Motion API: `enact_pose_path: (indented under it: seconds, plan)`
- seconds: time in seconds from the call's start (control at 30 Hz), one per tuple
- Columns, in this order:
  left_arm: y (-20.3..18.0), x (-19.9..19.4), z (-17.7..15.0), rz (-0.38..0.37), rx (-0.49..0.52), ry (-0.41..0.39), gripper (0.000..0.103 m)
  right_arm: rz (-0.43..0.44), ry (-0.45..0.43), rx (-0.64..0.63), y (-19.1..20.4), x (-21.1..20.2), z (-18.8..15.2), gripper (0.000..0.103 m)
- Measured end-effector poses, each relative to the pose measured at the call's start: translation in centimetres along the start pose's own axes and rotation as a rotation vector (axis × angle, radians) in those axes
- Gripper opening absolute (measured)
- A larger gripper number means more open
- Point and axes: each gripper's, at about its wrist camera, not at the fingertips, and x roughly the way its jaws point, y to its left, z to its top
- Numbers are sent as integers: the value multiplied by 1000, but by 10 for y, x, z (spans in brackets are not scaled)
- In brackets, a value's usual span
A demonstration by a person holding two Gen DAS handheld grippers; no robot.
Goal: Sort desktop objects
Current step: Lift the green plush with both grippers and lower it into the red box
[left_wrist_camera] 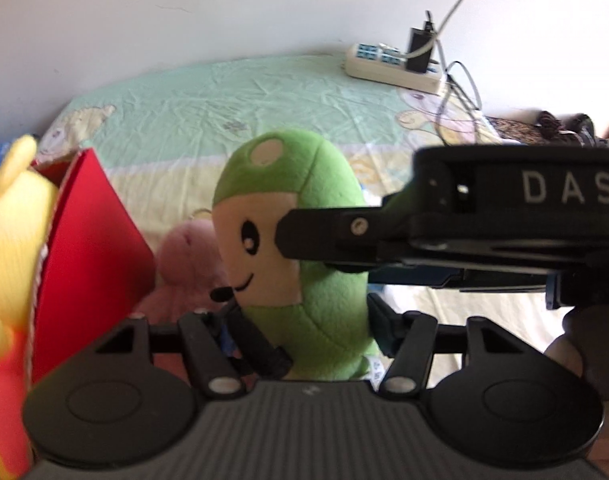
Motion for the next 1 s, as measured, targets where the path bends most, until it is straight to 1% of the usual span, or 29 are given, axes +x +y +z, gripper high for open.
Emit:
enact_pose_path:
  seconds: [0.17, 0.27, 0.4, 0.53, 0.67, 0.77, 0.9, 1.0]
  plan:
    - [-9, -17, -16, -62, 8, 18, 60, -22, -6, 41, -4, -18, -16, 58]
    - [-16, -26, -30, -89, 38, 35, 59, -22, 2, 51, -7, -31, -29, 58]
    - [-21, -37, -51, -115, 67, 55, 59, -36, 12, 46, -5, -45, -49, 58]
    - [-20, -50, -66, -121, 100, 59, 59, -51, 15, 50, -1, -53, -71, 57]
    - [-13, -57, -80, -129, 128, 71, 59, -41, 16, 37, 5, -57, -90, 57]
    - [-5, -61, -90, -138, 150, 100, 59, -40, 26, 28, 10, -55, -103, 57]
    - [7, -70, -102, -166, 214, 108, 59, -52, 42, 44, 16, -47, -120, 57]
    - [18, -76, -108, -193, 271, 109, 59, -67, 29, 53, 27, -44, -135, 57]
